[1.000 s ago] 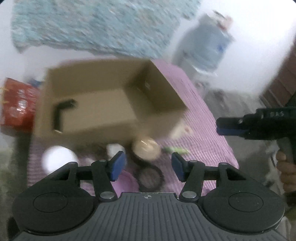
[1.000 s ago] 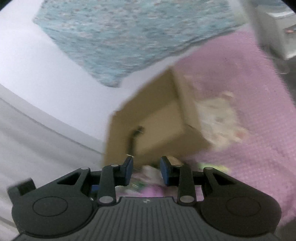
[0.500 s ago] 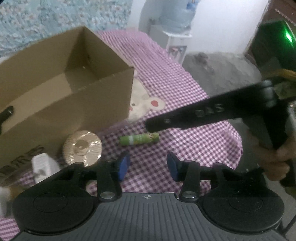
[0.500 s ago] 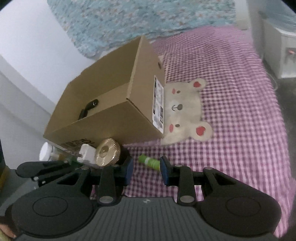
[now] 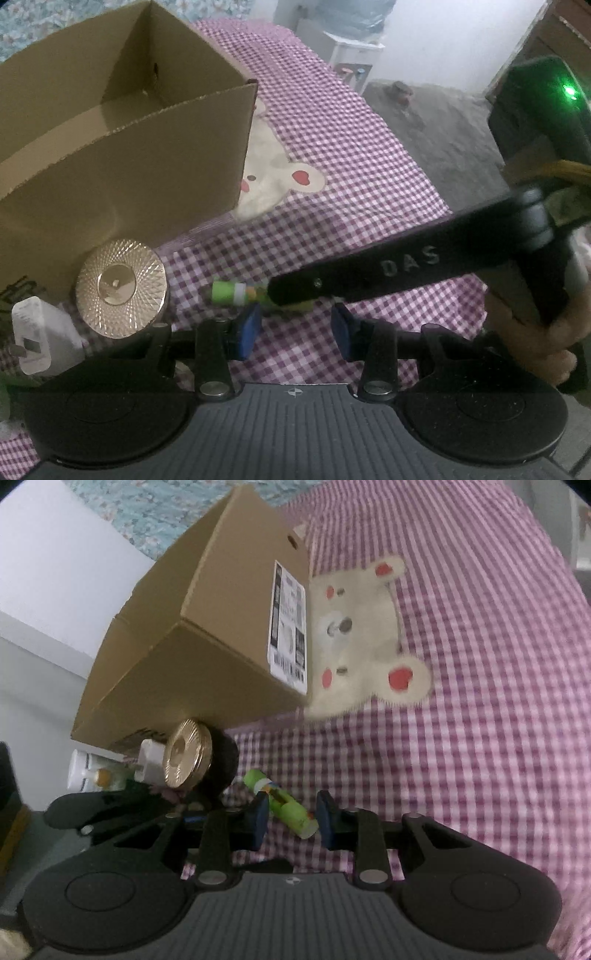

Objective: Organize rigid objects
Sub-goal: 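Grasp the green lip balm tube with the right gripper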

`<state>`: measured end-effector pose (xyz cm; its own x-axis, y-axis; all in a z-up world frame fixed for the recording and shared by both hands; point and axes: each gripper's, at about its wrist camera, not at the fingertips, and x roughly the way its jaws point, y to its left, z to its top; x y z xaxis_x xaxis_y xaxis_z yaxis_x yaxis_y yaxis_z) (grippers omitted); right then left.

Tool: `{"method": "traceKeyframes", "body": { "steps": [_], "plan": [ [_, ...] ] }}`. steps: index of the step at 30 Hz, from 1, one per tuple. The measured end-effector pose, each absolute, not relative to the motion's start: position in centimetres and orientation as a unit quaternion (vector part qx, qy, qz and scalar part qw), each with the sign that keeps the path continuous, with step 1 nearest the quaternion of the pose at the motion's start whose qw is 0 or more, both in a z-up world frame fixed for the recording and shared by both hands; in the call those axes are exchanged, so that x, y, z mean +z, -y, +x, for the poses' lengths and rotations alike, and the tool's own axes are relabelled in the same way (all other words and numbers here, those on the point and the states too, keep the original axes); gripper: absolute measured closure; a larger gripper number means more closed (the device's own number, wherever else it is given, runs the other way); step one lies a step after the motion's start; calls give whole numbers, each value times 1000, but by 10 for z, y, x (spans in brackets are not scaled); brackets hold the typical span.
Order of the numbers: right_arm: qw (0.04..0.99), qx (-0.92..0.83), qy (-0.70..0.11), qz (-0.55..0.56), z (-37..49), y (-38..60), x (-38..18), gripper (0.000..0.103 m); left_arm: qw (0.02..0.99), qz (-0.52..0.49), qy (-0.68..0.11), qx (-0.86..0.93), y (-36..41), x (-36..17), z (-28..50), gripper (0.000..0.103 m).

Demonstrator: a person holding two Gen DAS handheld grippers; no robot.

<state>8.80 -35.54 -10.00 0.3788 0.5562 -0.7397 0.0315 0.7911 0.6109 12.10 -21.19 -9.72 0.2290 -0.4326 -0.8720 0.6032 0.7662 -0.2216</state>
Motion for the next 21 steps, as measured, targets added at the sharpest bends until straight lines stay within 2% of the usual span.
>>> {"method": "traceKeyframes", "body": {
  "steps": [8, 16, 21],
  "plan": [
    [775, 175, -533, 291, 94, 353, -102, 76, 775, 77, -545, -311, 211, -105, 130, 63],
    [762, 183, -546, 297, 85, 342, -106, 87, 772, 86, -543, -318, 211, -105, 123, 64],
    [763, 178, -538, 312, 76, 338, -107, 87, 772, 89, -542, -319, 210, -104, 119, 65]
  ]
}}
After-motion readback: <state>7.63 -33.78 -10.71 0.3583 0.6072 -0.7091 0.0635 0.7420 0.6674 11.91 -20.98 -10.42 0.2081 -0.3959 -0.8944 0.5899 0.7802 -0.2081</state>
